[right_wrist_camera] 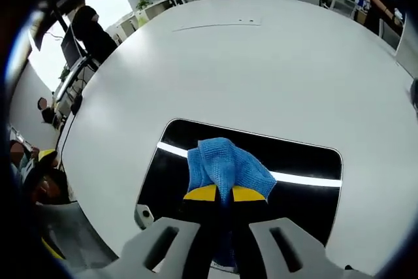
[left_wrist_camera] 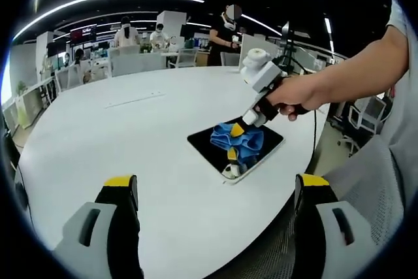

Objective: Wipe the mirror surface with the cleaning cloth until all visible marks leave the cleaned area.

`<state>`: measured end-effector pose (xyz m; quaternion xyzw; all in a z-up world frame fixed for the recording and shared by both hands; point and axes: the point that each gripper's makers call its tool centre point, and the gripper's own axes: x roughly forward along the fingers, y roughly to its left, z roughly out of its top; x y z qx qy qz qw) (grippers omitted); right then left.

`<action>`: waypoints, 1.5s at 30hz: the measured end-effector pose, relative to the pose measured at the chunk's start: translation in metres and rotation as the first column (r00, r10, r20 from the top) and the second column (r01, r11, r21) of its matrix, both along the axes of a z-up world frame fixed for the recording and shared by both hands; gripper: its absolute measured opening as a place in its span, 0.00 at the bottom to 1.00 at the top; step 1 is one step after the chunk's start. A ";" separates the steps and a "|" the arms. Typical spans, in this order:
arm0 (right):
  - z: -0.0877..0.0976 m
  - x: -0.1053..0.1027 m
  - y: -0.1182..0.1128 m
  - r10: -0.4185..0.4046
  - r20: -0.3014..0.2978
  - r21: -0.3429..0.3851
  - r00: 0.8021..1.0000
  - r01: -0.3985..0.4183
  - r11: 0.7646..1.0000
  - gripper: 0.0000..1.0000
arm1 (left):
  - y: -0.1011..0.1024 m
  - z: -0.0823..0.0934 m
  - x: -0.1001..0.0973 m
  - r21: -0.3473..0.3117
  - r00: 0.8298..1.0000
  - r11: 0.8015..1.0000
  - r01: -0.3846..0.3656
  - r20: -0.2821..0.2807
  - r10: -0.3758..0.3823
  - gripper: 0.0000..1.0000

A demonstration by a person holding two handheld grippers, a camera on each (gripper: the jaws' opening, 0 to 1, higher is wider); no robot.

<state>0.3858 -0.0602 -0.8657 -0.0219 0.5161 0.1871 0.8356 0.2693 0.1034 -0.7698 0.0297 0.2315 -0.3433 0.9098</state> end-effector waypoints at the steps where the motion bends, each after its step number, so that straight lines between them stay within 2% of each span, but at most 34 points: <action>1: 0.000 0.002 0.000 0.001 0.001 -0.001 1.000 -0.001 1.000 0.01 | 0.000 0.000 0.000 -0.002 1.000 1.000 0.000 0.000 0.000 0.99; 5: -0.001 0.011 0.001 -0.002 0.012 -0.011 1.000 0.002 1.000 0.00 | 0.002 0.006 0.002 0.001 0.999 1.000 -0.008 0.040 0.008 0.99; 31: -0.001 0.049 0.006 0.029 0.027 -0.029 0.999 -0.028 0.999 0.01 | 0.006 0.000 0.003 0.005 1.000 1.000 -0.021 0.016 0.021 0.99; 35: -0.002 0.050 0.005 0.022 0.026 -0.019 0.999 -0.022 1.000 0.01 | 0.008 0.000 0.005 0.005 0.999 0.999 -0.032 0.015 0.032 0.99; 38: -0.002 0.050 0.004 -0.004 0.016 0.014 1.000 0.004 1.000 0.00 | 0.009 0.001 0.006 0.006 0.999 0.999 -0.037 0.020 0.037 0.99; 45: 0.000 0.046 0.005 0.013 0.011 0.000 1.000 -0.013 1.000 0.01 | 0.011 0.003 0.007 -0.016 0.998 0.999 -0.051 0.020 0.051 0.99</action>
